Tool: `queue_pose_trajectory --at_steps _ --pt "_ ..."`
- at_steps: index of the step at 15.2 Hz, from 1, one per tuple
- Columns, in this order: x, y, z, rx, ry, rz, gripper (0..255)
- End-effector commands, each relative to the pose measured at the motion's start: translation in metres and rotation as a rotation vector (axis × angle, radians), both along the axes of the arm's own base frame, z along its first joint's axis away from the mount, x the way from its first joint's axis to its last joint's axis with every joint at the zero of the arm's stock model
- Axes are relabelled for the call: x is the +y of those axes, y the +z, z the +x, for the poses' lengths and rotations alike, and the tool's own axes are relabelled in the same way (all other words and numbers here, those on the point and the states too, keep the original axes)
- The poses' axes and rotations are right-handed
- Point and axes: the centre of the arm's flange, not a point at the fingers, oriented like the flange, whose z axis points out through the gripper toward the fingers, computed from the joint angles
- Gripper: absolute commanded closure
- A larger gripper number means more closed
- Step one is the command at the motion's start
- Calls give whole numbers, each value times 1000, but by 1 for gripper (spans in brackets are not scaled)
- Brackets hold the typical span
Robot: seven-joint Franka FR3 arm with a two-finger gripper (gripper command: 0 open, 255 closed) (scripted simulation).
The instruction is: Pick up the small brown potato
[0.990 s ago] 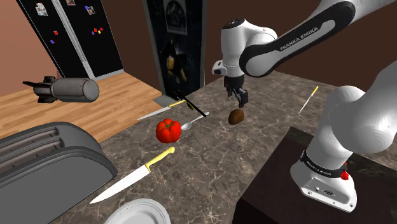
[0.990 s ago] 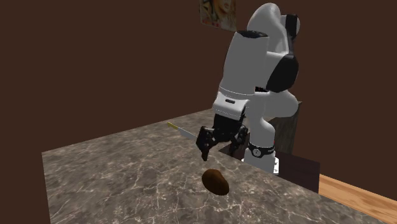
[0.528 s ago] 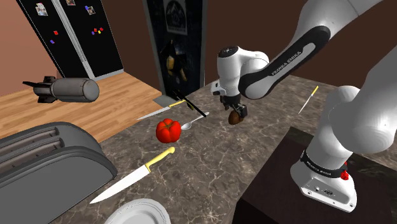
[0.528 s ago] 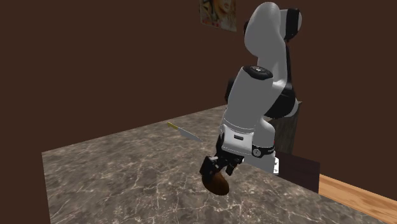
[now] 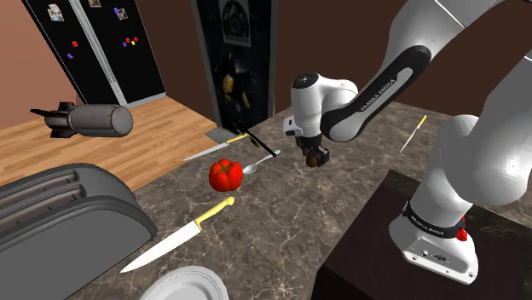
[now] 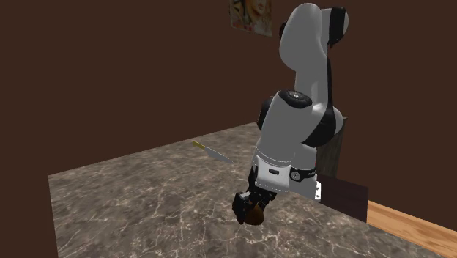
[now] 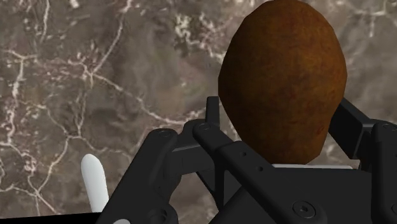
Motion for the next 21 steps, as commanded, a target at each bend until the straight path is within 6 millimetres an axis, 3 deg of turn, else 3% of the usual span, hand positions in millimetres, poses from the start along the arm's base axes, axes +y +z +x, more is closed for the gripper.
queue_pose_trajectory --at_steps 1,8,21 --pt "0 -1 0 1 -1 0 255" --pt "0 -1 0 1 -1 0 255" --pt "0 68 0 1 -1 0 255"
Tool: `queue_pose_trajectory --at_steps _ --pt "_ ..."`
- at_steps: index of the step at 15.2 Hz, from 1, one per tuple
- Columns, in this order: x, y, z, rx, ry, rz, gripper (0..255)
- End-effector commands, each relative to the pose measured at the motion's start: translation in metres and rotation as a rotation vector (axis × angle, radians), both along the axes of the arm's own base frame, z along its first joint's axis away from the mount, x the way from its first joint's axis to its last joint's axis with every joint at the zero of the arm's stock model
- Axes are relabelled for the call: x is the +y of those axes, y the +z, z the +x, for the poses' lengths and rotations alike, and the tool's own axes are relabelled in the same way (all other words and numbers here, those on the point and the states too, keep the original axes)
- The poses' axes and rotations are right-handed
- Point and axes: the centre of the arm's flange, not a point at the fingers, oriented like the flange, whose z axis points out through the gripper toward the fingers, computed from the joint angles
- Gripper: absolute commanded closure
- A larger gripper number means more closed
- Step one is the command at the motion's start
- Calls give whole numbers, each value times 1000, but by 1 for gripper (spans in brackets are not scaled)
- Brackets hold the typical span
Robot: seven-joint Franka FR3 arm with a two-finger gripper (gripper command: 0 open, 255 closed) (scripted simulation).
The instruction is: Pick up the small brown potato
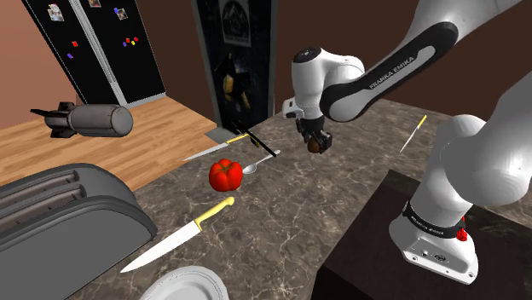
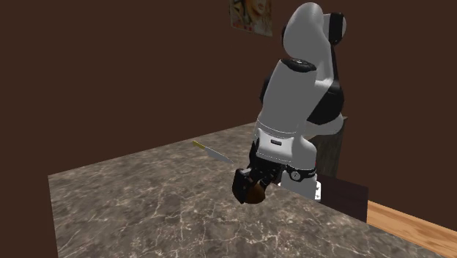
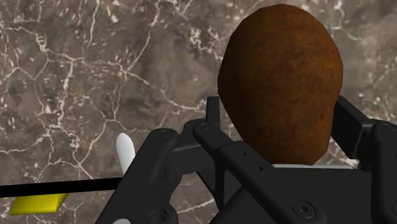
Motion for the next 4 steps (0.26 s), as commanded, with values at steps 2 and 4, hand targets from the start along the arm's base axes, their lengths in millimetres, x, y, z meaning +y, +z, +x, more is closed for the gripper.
queue_pose_trajectory --at_steps 2,4 --pt "0 16 0 1 0 0 255" --pt "0 17 0 1 0 0 255"
